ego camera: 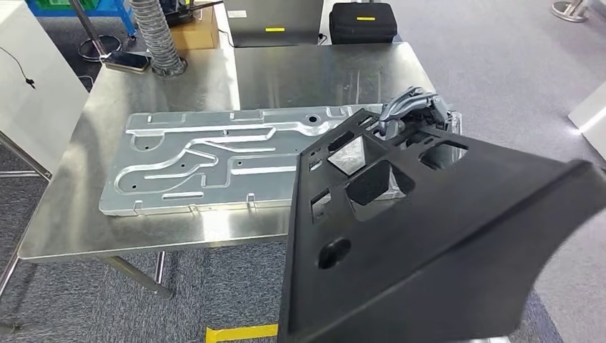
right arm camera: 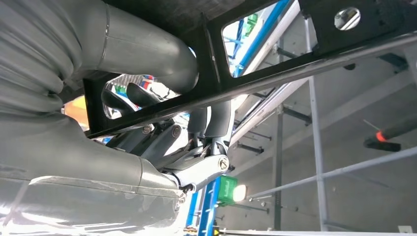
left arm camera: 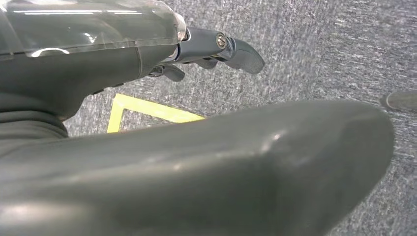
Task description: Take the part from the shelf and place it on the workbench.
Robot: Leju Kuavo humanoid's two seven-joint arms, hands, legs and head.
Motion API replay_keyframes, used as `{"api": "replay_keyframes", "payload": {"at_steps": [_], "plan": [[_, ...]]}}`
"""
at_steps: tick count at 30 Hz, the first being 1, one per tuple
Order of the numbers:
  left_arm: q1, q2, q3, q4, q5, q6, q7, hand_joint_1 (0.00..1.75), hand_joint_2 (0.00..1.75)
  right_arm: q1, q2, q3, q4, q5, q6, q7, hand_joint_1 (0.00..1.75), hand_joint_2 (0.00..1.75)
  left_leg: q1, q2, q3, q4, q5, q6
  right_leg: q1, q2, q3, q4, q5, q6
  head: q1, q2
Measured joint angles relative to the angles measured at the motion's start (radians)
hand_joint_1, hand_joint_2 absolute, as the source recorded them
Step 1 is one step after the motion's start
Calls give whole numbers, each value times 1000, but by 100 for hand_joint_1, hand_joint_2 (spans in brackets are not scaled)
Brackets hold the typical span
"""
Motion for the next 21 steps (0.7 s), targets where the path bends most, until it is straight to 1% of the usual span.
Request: {"api": "replay_keyframes", "payload": {"at_steps": [1, 3, 4, 5, 6, 8, 9, 10, 11, 12, 13, 14, 15, 16, 17, 18, 19, 20, 21], "plan": [[0, 0, 0, 0, -1, -1, 0, 0, 0, -2, -1, -2, 2, 5, -4, 2, 175, 175, -2, -1, 14, 0, -10, 0, 1, 0, 6, -47, 31, -5, 0, 0], [-1, -2, 0, 0, -3, -3, 0, 0, 0, -10, -4, -10, 6, 14, -15, 8, 175, 175, -7, -2, 39, -1, -31, -2, 10, 1, 35, -174, 138, -23, 0, 0], [-1, -3, 0, 0, -4, -4, -1, 0, 0, -15, -6, -16, 8, 20, -24, 11, 175, 175, -9, -3, 48, -3, -40, -6, 14, 2, 47, -221, 177, -32, 0, 0], [-2, -4, 0, 0, -5, -5, -1, 0, 0, -21, -9, -22, 11, 30, -35, 15, 175, 175, -9, -4, 55, -5, -46, -11, 19, 3, 55, -250, 202, -40, 0, 0], [-3, -4, 0, 0, -5, -5, -1, 0, 0, -27, -11, -31, 15, 43, -50, 18, 175, 175, -10, -4, 63, -5, -47, -17, 21, 3, 60, -261, 205, -44, 1, 0], [-5, -3, 0, 0, -7, -6, -1, 0, 0, -43, -16, -53, 23, 84, -90, 27, 175, 175, -10, -3, 72, 2, -48, -27, 17, 2, 82, -277, 202, -50, 1, 0], [-5, -2, 0, 0, -9, -7, -1, 0, 0, -56, -19, -67, 32, 111, -116, 30, 175, 175, -11, -2, 65, 25, -51, -32, 14, 1, 95, -284, 199, -54, 0, 0], [-6, -2, 0, 0, -11, -7, 0, 0, 0, -72, -23, -80, 45, 143, -143, 33, 175, 175, -9, -1, 46, 63, -62, -37, 10, 0, 107, -289, 196, -58, 0, 0], [-6, -1, -1, 0, -13, -7, 0, 0, 0, -89, -28, -93, 64, 176, -168, 36, 175, 175, -6, 1, 13, 120, -82, -42, 8, 0, 115, -292, 192, -61, 0, 0], [-6, 0, -1, 0, -14, -7, 0, 0, 0, -107, -32, -106, 87, 210, -192, 39, 175, 175, -3, 1, -29, 183, -107, -47, 7, 0, 120, -292, 187, -63, 0, 0], [-6, 1, -1, 0, -14, -7, 0, 0, 0, -124, -39, -117, 115, 251, -217, 43, 175, 175, 1, 2, -70, 235, -131, -52, 6, 1, 123, -292, 182, -62, 0, 0], [-5, 2, -1, 0, -15, -7, 0, 0, 0, -142, -46, -126, 148, 305, -249, 50, 175, 175, 5, 2, -101, 263, -142, -57, 4, 2, 128, -291, 175, -60, 0, 0], [-5, 3, -1, 0, -16, -8, 0, 0, 0, -162, -54, -132, 185, 370, -288, 59, 175, 175, 9, 3, -116, 257, -128, -62, 1, 3, 134, -289, 168, -57, 0, 0], [-4, 4, -1, 0, -18, -8, 0, 0, 0, -185, -61, -135, 225, 447, -336, 70, 175, 175, 13, 3, -114, 216, -89, -66, -2, 4, 142, -286, 160, -52, 0, 0], [-4, 5, -1, 0, -19, -10, -1, 0, 0, -207, -68, -136, 264, 522, -383, 82, 175, 175, 17, 4, -99, 150, -32, -70, -5, 4, 150, -282, 151, -46, 0, 0], [-5, 6, -1, 0, -21, -11, -1, 0, 0, -229, -73, -136, 301, 586, -425, 92, 175, 175, 19, 5, -84, 88, 12, -72, -7, 4, 157, -277, 143, -41, 0, 0], [-5, 6, -1, 0, -23, -12, -2, 0, 0, -249, -78, -136, 337, 648, -464, 104, 175, 175, 18, 7, -71, 39, 39, -68, -7, 4, 159, -273, 136, -34, 0, 0], [-5, 7, -1, 0, -25, -12, -2, 0, 0, -268, -83, -136, 374, 705, -496, 117, 175, 175, 17, 7, -66, 14, 51, -61, -6, 4, 158, -270, 130, -28, 0, 0], [-5, 8, -2, 0, -28, -13, -3, 0, 0, -287, -88, -135, 413, 763, -526, 132, 175, 175, 14, 7, -66, 9, 47, -52, -4, 4, 157, -268, 127, -22, 0, 0]]}}
